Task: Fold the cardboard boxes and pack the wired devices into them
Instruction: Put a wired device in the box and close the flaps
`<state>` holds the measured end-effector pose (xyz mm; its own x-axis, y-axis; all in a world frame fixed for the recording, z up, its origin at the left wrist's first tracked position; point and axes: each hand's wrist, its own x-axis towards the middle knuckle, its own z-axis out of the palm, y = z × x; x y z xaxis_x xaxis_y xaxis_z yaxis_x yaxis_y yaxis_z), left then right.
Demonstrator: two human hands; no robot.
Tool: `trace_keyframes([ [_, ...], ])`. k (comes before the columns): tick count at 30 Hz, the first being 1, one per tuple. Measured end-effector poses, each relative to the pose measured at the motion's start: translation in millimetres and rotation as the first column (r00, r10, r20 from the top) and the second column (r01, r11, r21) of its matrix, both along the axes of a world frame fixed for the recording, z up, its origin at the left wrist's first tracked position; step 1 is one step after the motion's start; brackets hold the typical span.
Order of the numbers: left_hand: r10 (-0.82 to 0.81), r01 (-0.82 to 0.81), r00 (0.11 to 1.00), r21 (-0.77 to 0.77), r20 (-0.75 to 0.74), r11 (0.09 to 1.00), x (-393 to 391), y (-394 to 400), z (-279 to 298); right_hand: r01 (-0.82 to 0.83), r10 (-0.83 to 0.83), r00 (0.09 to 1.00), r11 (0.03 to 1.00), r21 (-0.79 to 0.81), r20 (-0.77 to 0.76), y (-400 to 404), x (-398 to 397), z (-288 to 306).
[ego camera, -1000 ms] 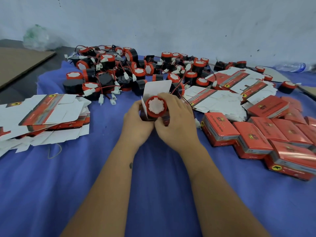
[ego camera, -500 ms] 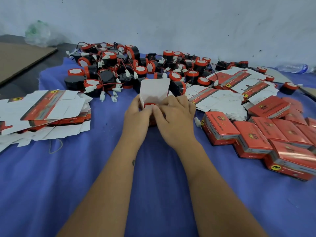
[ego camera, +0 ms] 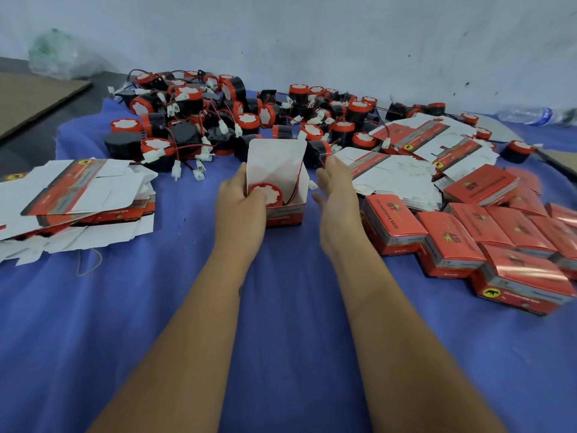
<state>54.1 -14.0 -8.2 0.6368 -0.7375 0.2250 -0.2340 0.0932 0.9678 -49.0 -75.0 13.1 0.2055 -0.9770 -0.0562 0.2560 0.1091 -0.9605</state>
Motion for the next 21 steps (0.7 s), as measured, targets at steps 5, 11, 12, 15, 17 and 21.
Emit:
trace_keyframes([
  [5, 0.081, -0.085, 0.986, -0.02, -0.147, 0.996, -3.7, 8.3, 5.9, -0.132, 0.114, 0.975, 0.988, 0.085, 0.188, 1.0, -0.2, 4.3],
  [11, 0.01, -0.011, 1.0, 0.06, 0.012, 0.998, -2.4, 5.4, 5.6, 0.135, -0.144, 0.989, 0.965, -0.224, -0.023, 4.4, -3.4, 7.9],
  [12, 0.011, -0.013, 1.0, 0.065, 0.018, 0.998, -2.1, 4.9, 5.6, 0.169, -0.205, 0.975, 0.933, -0.319, -0.082, 5.6, -3.9, 7.8],
  [15, 0.041, -0.042, 0.999, 0.08, 0.015, 0.996, 0.1, 3.4, 4.2, 0.193, -0.229, 0.972, 0.89, -0.414, -0.04, 11.0, -6.3, 13.4],
  [17, 0.047, -0.048, 0.999, 0.094, 0.013, 0.994, -0.3, 3.3, 4.4, 0.098, -0.149, 0.987, 0.874, -0.476, -0.069, 16.6, -5.6, 16.2],
  [21, 0.028, -0.029, 0.999, 0.062, 0.026, 0.998, -4.2, 4.1, 6.4, -0.126, -0.035, 0.972, 0.753, -0.646, -0.23, 30.8, 4.3, 14.1],
])
